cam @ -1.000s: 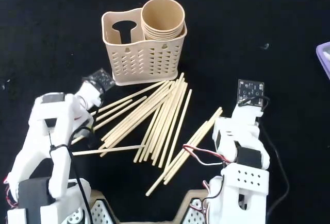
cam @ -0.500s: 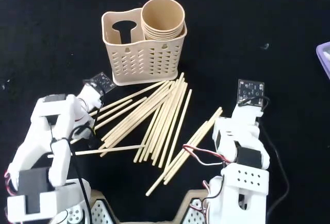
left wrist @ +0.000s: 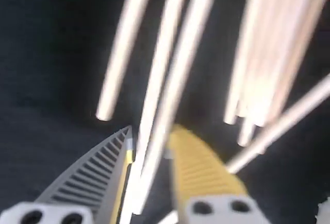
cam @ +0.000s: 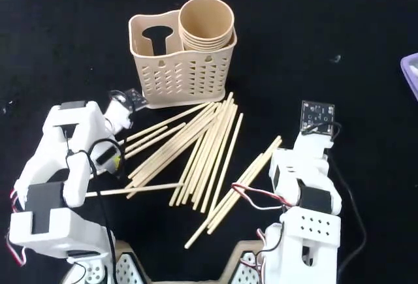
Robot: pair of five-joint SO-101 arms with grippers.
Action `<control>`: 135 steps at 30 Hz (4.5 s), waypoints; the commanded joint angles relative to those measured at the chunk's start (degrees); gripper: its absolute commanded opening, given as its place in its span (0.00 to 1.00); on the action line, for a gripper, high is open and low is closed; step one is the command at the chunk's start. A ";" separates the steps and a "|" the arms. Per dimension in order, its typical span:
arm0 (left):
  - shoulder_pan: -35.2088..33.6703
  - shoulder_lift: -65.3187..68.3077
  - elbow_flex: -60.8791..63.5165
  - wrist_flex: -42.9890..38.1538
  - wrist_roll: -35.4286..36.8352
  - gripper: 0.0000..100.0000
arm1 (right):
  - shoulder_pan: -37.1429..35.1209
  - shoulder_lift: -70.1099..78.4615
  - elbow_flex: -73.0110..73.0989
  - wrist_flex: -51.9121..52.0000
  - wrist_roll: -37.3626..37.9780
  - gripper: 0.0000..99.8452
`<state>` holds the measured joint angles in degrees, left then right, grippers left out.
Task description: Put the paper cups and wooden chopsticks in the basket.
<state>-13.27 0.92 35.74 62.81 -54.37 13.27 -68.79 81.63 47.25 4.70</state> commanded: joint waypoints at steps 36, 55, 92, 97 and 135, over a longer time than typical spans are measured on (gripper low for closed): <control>2.15 -56.26 -1.71 17.23 9.14 0.03 | 0.35 -1.10 -0.31 -1.41 -0.35 0.18; 10.51 -64.79 8.75 -47.65 70.15 0.03 | 0.26 -1.10 -0.31 -1.49 -0.35 0.18; 18.33 -28.48 1.71 -52.13 70.33 0.18 | 0.26 -1.10 -0.31 -1.49 -0.35 0.18; 18.33 -28.84 -6.20 -39.82 70.33 0.17 | 0.26 -1.10 -0.31 -1.49 -0.35 0.18; 21.14 -40.26 17.36 12.04 11.52 0.18 | 0.26 -1.10 -0.13 -2.20 -0.35 0.18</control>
<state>7.03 -40.84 55.08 74.24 -41.80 13.27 -68.79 81.63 46.37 4.70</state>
